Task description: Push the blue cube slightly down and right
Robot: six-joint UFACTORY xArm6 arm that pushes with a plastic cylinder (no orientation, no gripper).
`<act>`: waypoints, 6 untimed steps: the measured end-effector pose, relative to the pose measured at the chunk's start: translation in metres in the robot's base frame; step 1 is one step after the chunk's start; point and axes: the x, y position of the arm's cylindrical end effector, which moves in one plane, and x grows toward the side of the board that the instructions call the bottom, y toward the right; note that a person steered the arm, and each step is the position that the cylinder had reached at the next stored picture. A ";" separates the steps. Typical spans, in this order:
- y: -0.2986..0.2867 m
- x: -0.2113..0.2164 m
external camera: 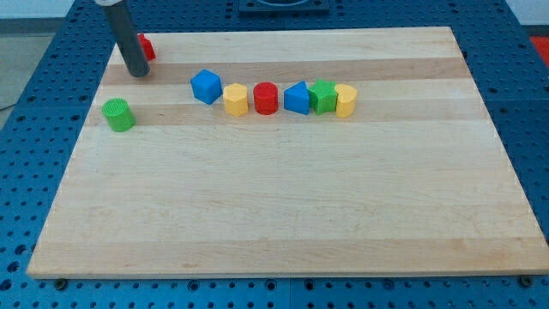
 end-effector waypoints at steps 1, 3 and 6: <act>-0.001 -0.019; 0.004 -0.008; 0.113 0.030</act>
